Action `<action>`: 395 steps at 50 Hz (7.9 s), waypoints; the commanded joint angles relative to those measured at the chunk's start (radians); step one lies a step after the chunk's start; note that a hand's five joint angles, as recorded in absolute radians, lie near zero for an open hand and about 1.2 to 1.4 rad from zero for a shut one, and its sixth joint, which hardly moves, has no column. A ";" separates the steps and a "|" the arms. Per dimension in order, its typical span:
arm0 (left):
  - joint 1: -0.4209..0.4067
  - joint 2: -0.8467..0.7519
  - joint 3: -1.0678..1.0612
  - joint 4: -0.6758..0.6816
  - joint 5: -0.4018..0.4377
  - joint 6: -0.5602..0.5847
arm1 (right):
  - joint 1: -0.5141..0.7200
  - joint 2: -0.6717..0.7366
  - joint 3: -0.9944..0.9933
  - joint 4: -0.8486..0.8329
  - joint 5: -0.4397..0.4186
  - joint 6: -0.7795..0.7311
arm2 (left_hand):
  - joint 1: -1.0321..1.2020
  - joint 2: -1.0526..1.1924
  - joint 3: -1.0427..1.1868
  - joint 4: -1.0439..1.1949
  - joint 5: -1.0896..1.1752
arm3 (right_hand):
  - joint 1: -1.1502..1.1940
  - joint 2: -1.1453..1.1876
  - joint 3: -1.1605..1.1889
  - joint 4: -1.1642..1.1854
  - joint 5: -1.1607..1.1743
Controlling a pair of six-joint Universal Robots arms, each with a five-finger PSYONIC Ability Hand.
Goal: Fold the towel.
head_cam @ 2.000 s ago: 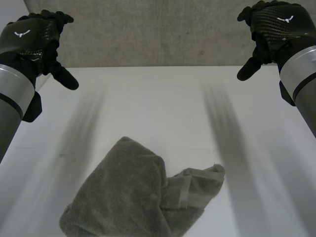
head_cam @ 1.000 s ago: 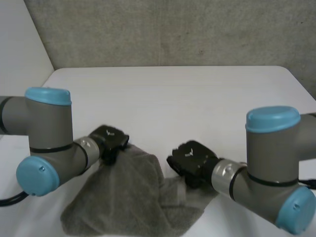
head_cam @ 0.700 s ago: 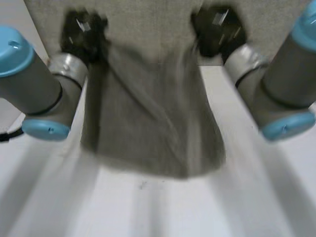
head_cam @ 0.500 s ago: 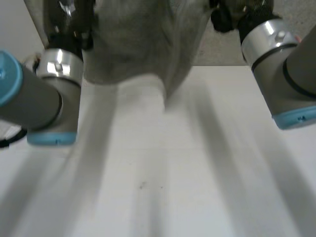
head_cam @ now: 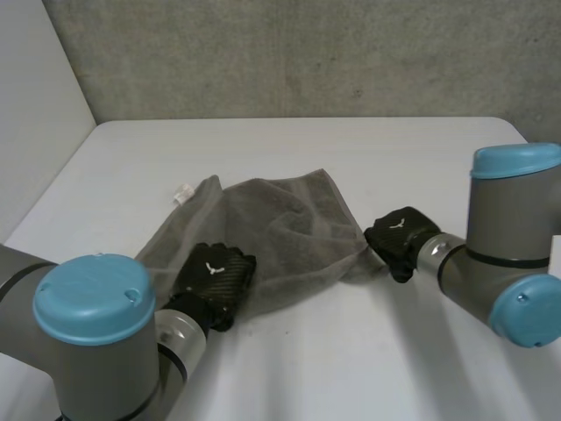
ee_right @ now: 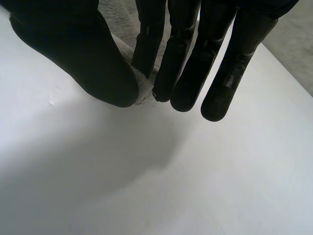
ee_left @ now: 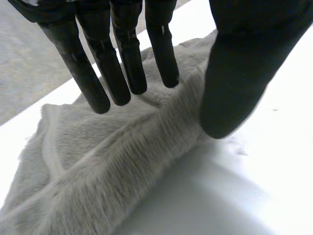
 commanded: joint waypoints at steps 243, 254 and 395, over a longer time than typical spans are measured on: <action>0.632 0.229 -0.049 -0.255 0.237 0.370 | -0.336 -0.226 0.137 0.259 -0.150 -0.262 | 0.613 0.616 0.602 0.603 0.603 | 0.442 0.227 0.211 0.203 0.244; 0.737 0.374 -0.075 -0.468 0.467 0.423 | -0.387 -0.318 0.127 0.532 -0.175 -0.486 | 0.613 0.616 0.602 0.603 0.603 | 0.442 0.227 0.211 0.203 0.244; 0.369 0.137 0.357 -0.038 0.203 -0.218 | 0.268 0.116 -0.132 -0.432 0.045 -0.054 | -0.608 -0.606 -0.620 -0.619 -0.619 | 0.442 0.227 0.211 0.203 0.244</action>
